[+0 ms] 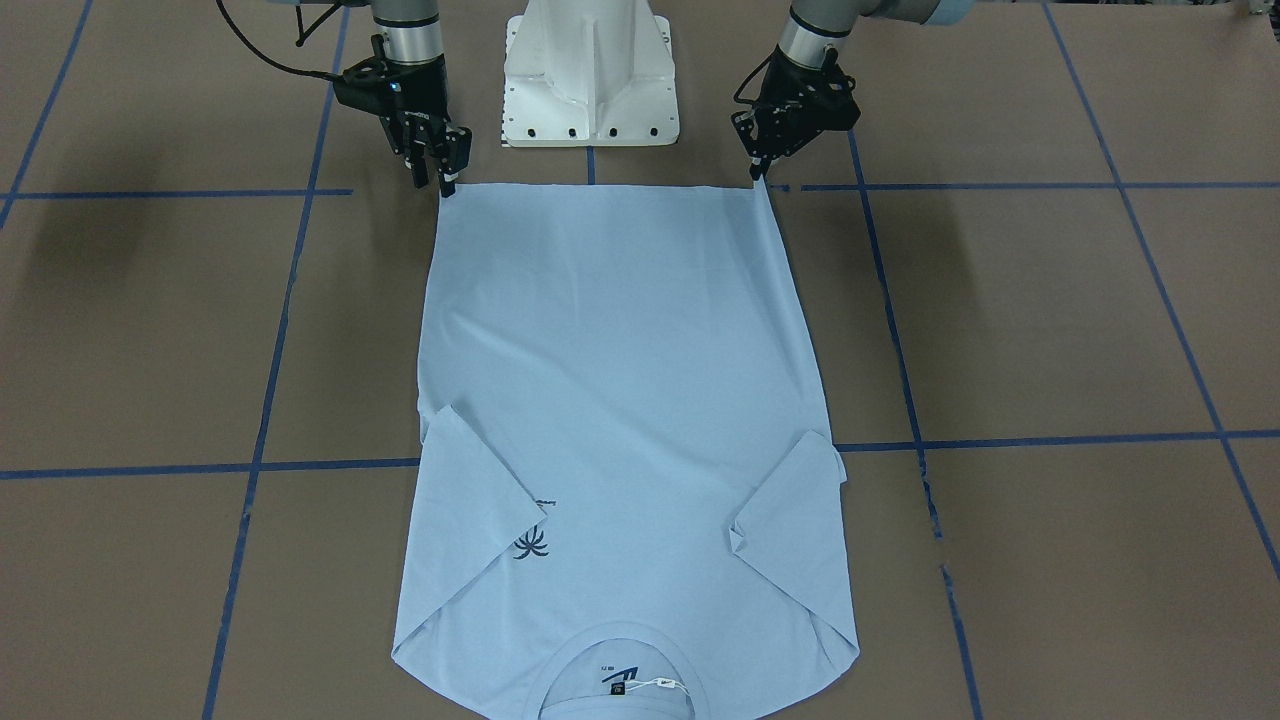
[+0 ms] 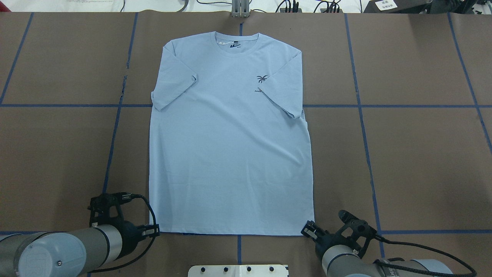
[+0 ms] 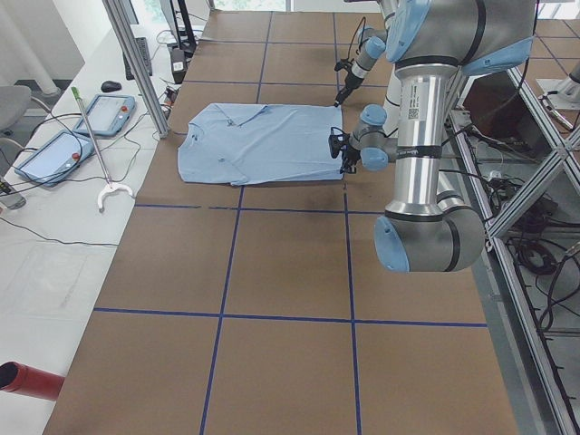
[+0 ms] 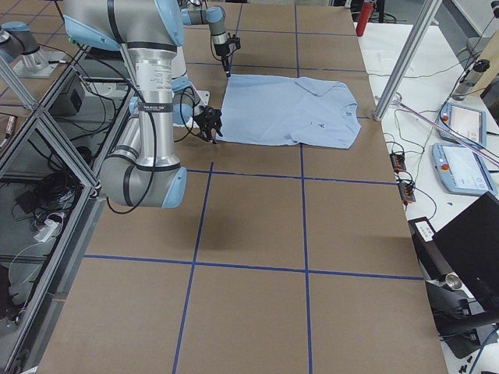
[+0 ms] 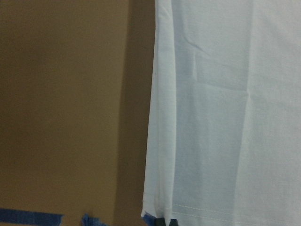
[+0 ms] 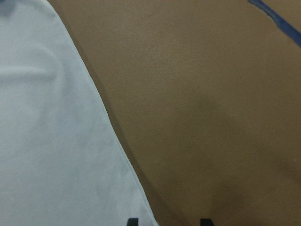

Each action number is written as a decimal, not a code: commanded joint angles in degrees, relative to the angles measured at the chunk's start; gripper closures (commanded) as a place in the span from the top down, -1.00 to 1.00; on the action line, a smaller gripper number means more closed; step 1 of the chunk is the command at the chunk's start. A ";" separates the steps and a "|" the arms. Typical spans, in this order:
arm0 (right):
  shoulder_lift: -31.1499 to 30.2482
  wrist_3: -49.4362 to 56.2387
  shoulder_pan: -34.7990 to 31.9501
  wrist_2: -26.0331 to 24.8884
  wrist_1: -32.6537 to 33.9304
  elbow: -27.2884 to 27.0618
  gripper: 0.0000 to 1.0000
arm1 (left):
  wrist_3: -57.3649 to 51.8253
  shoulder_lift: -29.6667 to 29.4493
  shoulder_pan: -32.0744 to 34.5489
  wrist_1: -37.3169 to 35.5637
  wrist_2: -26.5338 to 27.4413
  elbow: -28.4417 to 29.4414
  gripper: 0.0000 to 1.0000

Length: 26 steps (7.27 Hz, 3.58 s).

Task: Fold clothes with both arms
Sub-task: 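Grasp the hem corners with both grippers, then lift the hem with both grippers and fold it toward the collar, then lower the hem near the collar and open both grippers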

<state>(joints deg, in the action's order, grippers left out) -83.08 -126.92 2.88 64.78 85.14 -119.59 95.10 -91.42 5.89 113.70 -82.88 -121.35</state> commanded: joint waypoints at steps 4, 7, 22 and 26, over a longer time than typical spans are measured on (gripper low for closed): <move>1.43 0.00 -0.15 -0.09 -0.06 1.38 -0.29 | 0.00 -0.07 -0.09 0.03 -0.09 0.06 -1.00; 2.84 0.00 -0.59 -1.14 0.20 1.11 -1.00 | 0.00 -0.16 -0.09 0.03 -0.09 -0.20 -1.00; 23.47 32.69 -40.03 21.00 11.68 6.84 -1.00 | -30.58 -26.51 38.73 -26.73 -17.93 6.50 -1.00; 31.82 34.72 -42.25 20.82 -0.62 30.13 -1.00 | -32.26 -34.85 39.73 -8.78 -17.40 33.04 -1.00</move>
<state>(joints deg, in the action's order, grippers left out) -53.84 -92.42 -38.93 85.65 89.97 -97.94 63.09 -123.15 45.56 100.80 -100.47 -96.25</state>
